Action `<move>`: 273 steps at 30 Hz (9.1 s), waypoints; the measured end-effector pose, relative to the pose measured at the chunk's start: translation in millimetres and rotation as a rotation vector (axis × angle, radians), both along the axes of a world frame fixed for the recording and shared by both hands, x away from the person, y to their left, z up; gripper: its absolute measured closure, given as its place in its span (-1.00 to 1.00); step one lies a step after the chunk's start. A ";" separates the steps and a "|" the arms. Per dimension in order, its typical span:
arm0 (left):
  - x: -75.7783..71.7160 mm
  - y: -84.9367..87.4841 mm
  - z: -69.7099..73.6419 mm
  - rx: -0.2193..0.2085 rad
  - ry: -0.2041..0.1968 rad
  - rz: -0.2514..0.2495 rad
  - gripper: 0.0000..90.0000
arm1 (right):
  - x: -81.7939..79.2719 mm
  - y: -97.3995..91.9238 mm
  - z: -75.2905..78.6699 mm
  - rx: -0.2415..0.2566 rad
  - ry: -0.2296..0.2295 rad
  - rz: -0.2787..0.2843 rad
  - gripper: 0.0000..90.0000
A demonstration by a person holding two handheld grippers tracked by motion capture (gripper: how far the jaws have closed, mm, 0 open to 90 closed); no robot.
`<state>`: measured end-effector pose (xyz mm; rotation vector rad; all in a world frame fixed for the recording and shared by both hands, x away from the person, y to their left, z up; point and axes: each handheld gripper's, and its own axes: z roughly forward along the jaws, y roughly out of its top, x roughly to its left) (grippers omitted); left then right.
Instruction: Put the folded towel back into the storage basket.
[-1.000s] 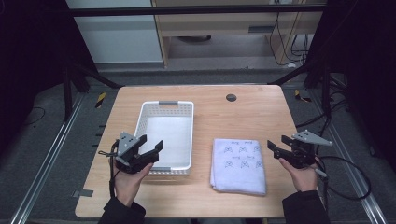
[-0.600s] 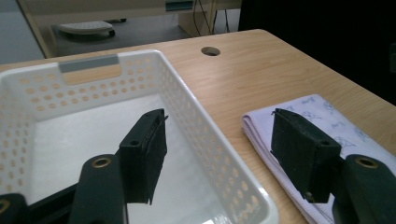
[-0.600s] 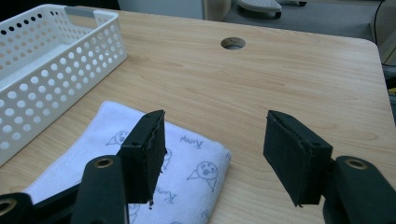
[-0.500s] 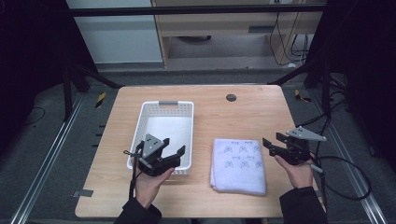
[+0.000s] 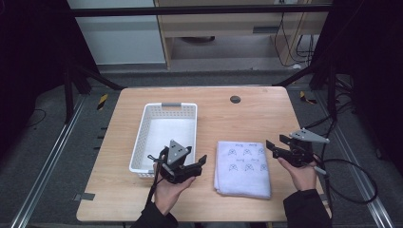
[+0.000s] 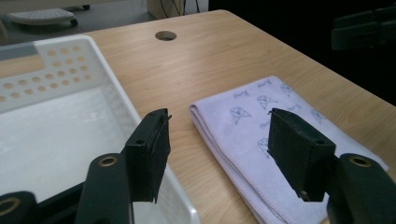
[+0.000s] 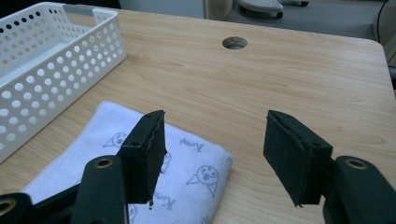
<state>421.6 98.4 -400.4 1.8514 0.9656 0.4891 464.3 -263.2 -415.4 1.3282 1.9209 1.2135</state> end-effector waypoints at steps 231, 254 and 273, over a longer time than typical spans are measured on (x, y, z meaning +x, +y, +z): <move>3.1 85.2 50.1 0.014 -0.118 0.087 0.69 | 44.4 171.6 80.8 0.091 -0.167 0.213 0.61; 6.9 123.8 45.1 0.008 -0.110 0.158 0.69 | 61.1 215.1 72.9 0.103 -0.166 0.253 0.61; 11.0 155.8 36.0 0.006 -0.095 0.217 0.69 | 72.7 254.1 66.2 0.097 -0.169 0.288 0.61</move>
